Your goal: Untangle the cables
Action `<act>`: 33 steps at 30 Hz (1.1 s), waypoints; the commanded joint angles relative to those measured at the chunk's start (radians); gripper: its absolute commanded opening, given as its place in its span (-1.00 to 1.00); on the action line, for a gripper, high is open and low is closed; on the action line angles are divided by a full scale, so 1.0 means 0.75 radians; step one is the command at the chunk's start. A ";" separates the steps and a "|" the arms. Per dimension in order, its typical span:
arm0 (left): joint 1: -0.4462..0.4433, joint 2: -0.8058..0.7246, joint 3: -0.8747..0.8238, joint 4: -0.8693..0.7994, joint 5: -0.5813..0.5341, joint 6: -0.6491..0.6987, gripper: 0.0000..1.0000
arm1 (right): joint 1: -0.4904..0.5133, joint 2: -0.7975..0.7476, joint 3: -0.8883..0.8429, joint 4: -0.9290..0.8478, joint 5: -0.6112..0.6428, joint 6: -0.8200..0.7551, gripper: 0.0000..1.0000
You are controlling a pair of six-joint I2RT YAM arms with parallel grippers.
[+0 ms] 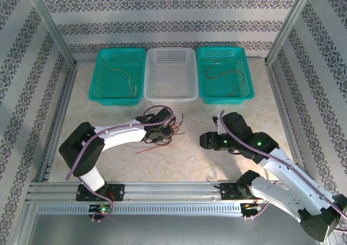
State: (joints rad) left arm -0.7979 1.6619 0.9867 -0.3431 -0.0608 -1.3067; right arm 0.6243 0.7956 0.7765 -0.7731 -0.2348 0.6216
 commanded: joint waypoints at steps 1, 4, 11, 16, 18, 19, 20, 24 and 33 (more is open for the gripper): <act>-0.029 0.029 0.064 -0.074 -0.020 -0.002 -0.22 | -0.034 0.003 -0.011 -0.032 -0.018 -0.004 0.08; -0.043 0.093 0.172 -0.096 0.008 0.205 -0.33 | -0.060 -0.008 0.005 -0.059 -0.027 0.002 0.08; -0.068 0.176 0.322 -0.269 0.018 0.424 -0.28 | -0.126 -0.099 0.004 -0.171 -0.027 0.002 0.08; -0.090 0.118 0.264 -0.240 -0.024 0.392 -0.27 | -0.166 -0.159 -0.007 -0.235 -0.046 -0.006 0.08; -0.090 0.108 0.255 -0.238 -0.017 0.472 -0.34 | -0.177 -0.177 -0.007 -0.246 -0.059 -0.007 0.08; -0.090 0.103 0.255 -0.237 -0.009 0.536 -0.35 | -0.183 -0.183 -0.006 -0.253 -0.065 -0.009 0.09; -0.090 0.100 0.253 -0.245 -0.003 0.588 -0.32 | -0.191 -0.187 -0.004 -0.257 -0.071 -0.009 0.09; -0.090 0.121 0.289 -0.303 -0.013 0.727 -0.09 | -0.210 -0.182 0.011 -0.263 -0.105 -0.010 0.09; -0.090 0.208 0.353 -0.252 0.055 1.053 0.13 | -0.227 -0.062 0.052 -0.188 -0.098 0.063 0.09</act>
State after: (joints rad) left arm -0.8539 1.7905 1.2144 -0.5121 -0.0380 -0.6586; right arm 0.4629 0.7288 0.7822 -0.9421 -0.2981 0.6342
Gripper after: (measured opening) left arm 0.565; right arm 0.546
